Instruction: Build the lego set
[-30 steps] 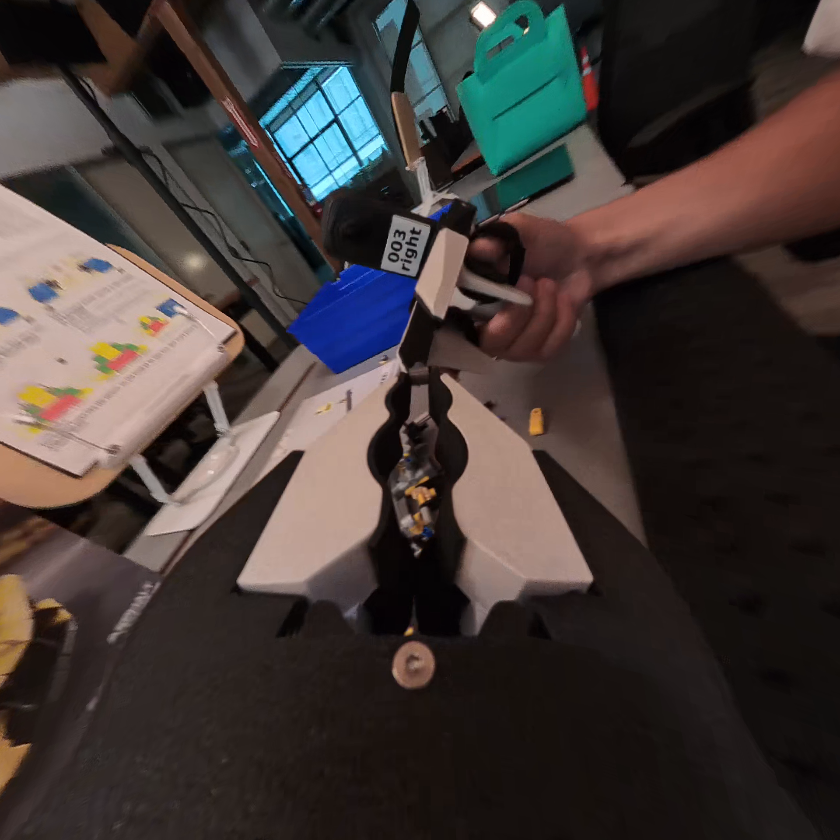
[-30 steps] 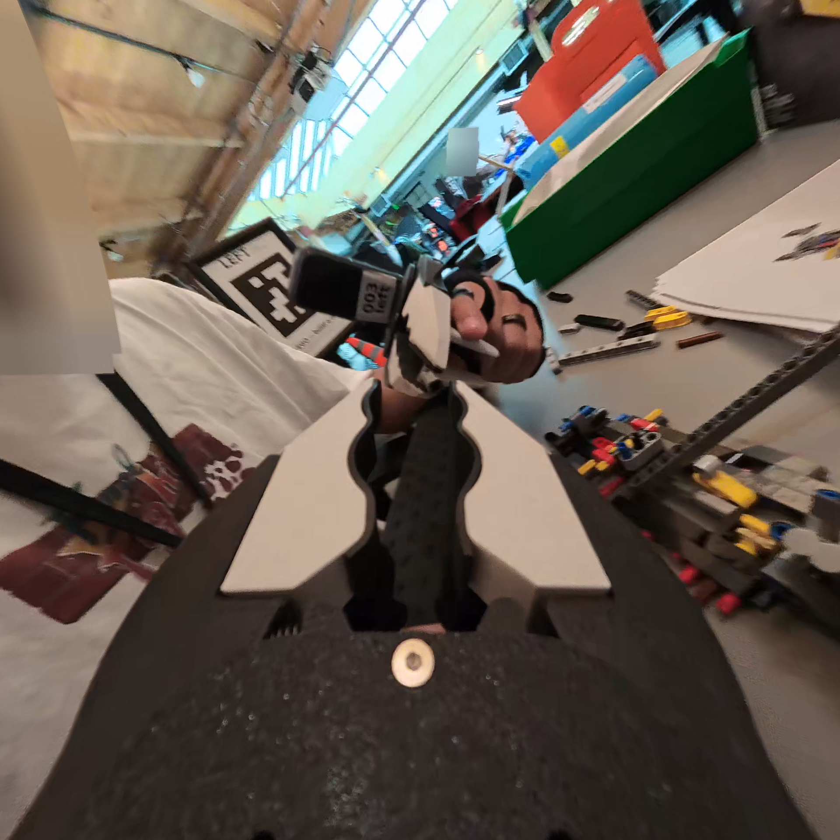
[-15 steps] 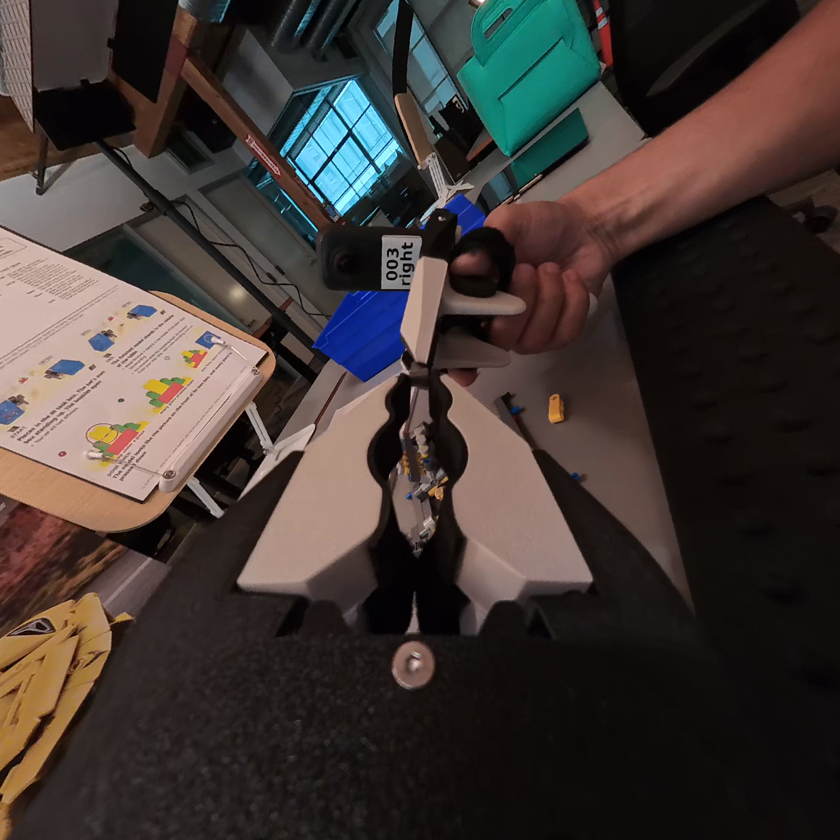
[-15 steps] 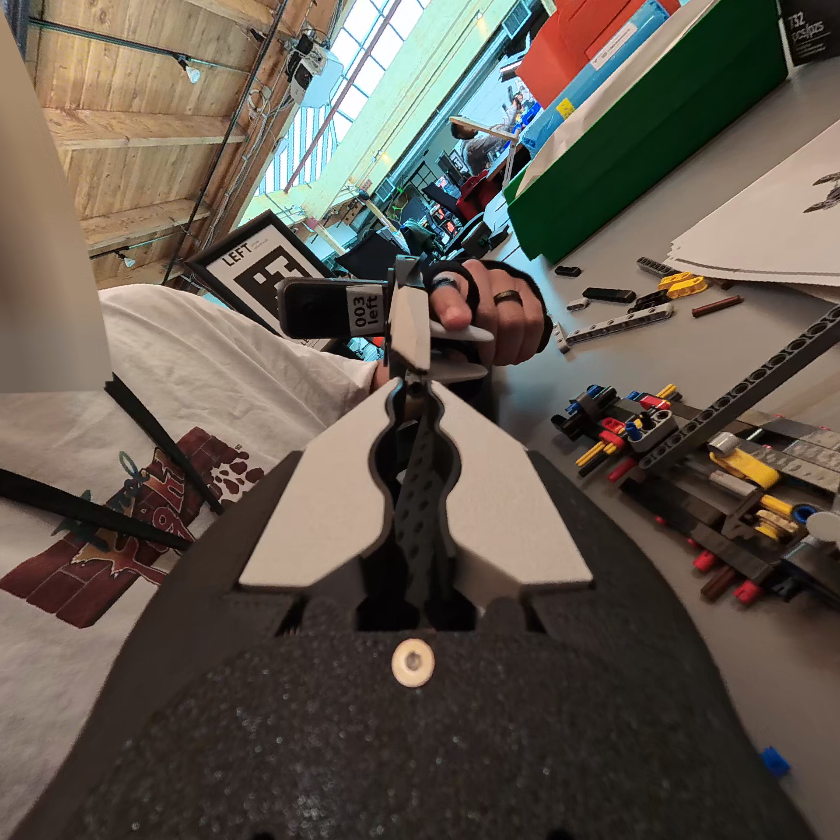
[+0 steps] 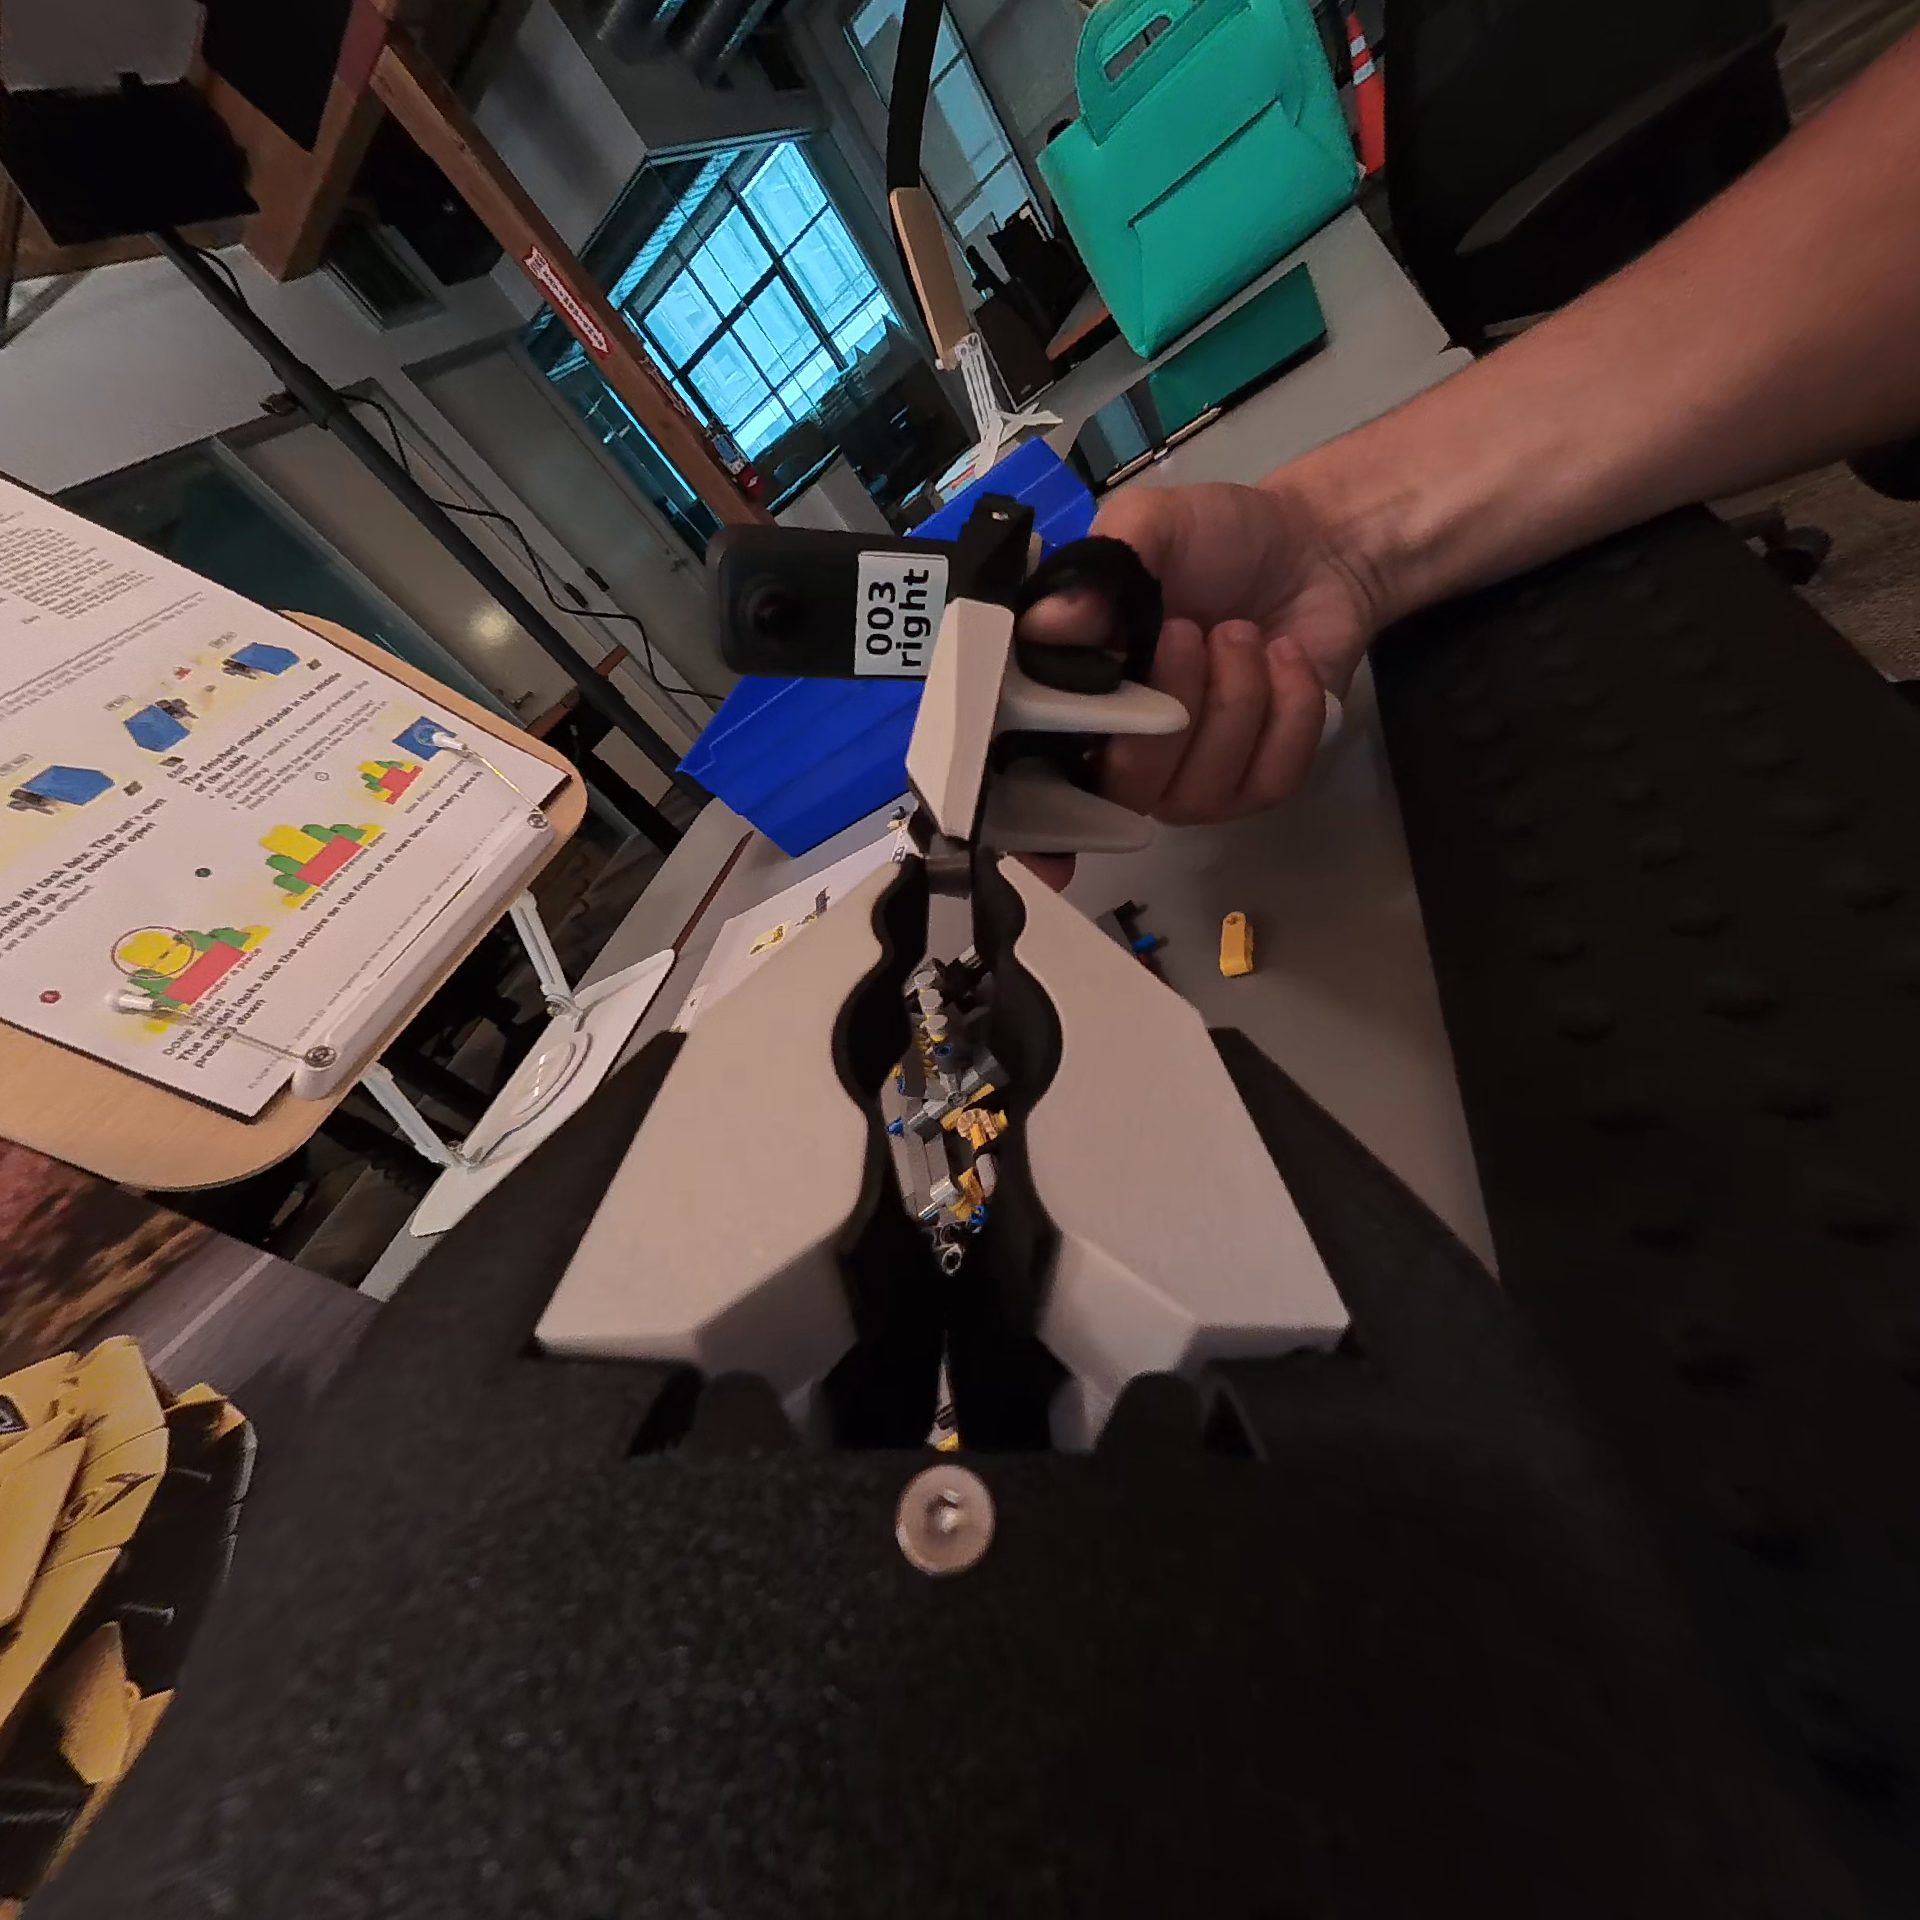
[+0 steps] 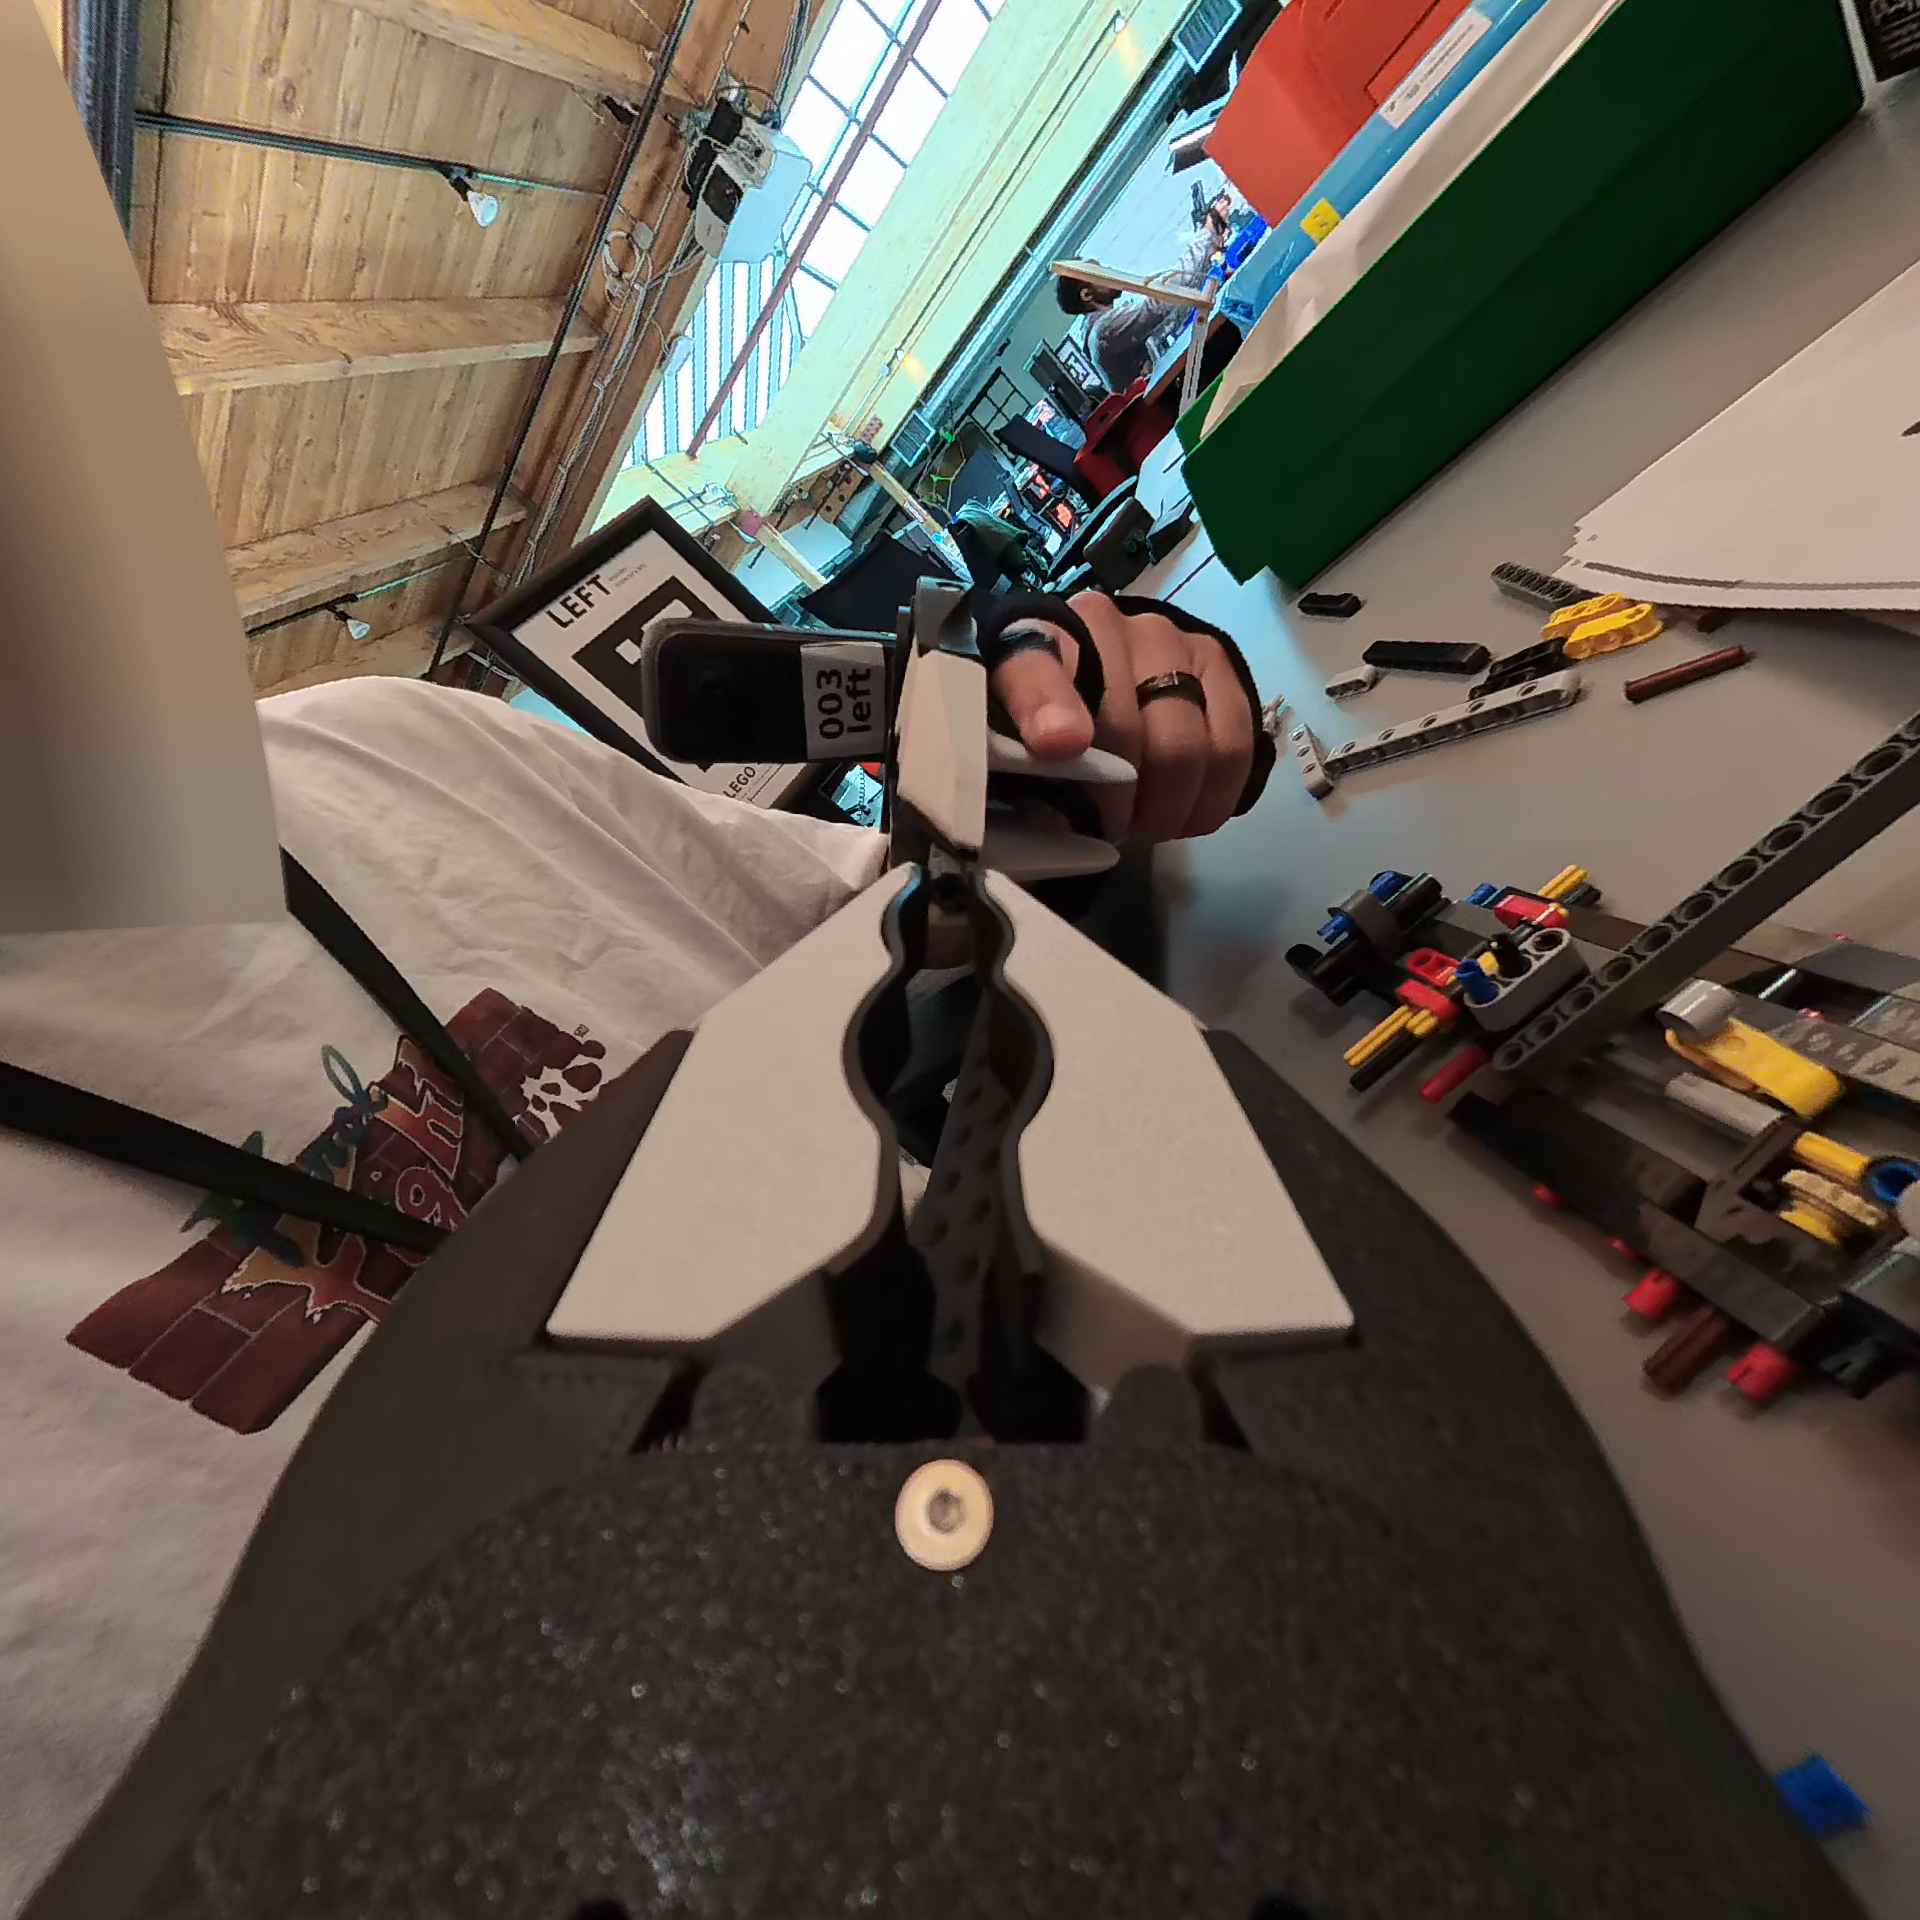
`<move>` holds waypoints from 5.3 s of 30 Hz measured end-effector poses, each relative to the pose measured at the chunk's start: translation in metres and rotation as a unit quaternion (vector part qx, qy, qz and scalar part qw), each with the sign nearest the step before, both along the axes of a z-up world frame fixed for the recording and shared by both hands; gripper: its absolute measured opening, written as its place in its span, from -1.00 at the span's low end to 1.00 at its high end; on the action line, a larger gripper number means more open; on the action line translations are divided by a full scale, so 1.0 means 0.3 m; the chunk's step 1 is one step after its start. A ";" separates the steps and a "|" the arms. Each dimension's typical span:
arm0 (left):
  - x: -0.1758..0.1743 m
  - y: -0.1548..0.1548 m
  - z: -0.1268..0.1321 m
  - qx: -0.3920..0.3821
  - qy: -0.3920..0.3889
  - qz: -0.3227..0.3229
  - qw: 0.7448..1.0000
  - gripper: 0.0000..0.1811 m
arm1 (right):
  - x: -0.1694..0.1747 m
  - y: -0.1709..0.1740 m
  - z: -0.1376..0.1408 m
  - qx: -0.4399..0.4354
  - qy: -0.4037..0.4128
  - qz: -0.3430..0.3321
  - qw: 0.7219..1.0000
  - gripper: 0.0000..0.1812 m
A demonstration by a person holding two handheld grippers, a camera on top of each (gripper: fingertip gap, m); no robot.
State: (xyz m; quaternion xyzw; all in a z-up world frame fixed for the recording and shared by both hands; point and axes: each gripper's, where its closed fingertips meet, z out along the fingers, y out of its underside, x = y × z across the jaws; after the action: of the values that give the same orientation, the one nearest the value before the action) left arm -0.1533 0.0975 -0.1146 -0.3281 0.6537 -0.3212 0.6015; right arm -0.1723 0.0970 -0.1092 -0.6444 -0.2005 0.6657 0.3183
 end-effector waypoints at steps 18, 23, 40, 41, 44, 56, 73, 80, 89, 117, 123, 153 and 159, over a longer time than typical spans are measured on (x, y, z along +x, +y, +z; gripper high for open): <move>0.007 0.207 -0.084 -0.300 0.082 0.098 0.945 -0.80 | 0.715 0.167 -0.197 0.016 -0.430 -0.393 0.813 -0.94; -0.011 0.262 -0.097 -0.421 0.085 0.095 0.898 -0.79 | 0.758 0.122 -0.222 0.020 -0.429 -0.468 0.772 -0.93; -0.031 0.305 -0.078 -0.462 0.063 0.083 0.881 -0.79 | 0.968 0.083 -0.104 0.037 -0.498 -0.518 0.694 -0.94; -0.033 0.308 -0.075 -0.465 0.060 0.083 0.879 -0.78 | 0.977 0.081 -0.089 0.048 -0.518 -0.515 0.681 -0.94; -0.038 0.320 -0.078 -0.468 0.059 0.088 0.877 -0.78 | 0.971 0.042 -0.192 -0.001 -0.600 -0.434 0.672 -0.94; -0.049 0.333 -0.061 -0.472 0.046 0.090 0.876 -0.79 | 0.985 0.067 -0.352 -0.035 -0.628 -0.402 0.666 -0.94; -0.053 0.372 -0.074 -0.504 0.041 0.093 0.858 -0.79 | 1.001 0.081 -0.351 -0.028 -0.606 -0.414 0.679 -0.93; -0.050 0.372 -0.074 -0.501 0.042 0.093 0.860 -0.79 | 1.023 0.086 -0.358 -0.027 -0.611 -0.410 0.677 -0.94; -0.049 0.363 -0.066 -0.499 0.040 0.090 0.861 -0.79 | 1.041 0.066 -0.399 -0.046 -0.602 -0.404 0.687 -0.94; -0.030 0.293 -0.058 -0.468 0.050 0.080 0.879 -0.78 | 0.747 -0.228 -0.366 0.000 -0.525 -0.367 0.768 -0.80; -0.029 0.293 -0.068 -0.456 0.057 0.087 0.884 -0.78 | 0.717 -0.216 -0.373 0.014 -0.538 -0.358 0.763 -0.82; 0.013 0.126 -0.073 -0.216 0.100 0.045 0.970 -0.71 | 0.505 -0.037 -0.271 0.005 -0.379 -0.267 0.886 -0.97; 0.031 -0.066 -0.093 -0.071 0.112 -0.042 0.990 -0.66 | 0.151 -0.069 -0.082 -0.028 -0.151 0.000 0.988 -0.97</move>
State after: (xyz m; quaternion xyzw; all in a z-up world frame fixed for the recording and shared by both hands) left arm -0.1441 0.0776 -0.1424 -0.3764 0.7056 -0.3531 0.4855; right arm -0.1271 0.0765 -0.1337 -0.7461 -0.2275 0.5664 0.2659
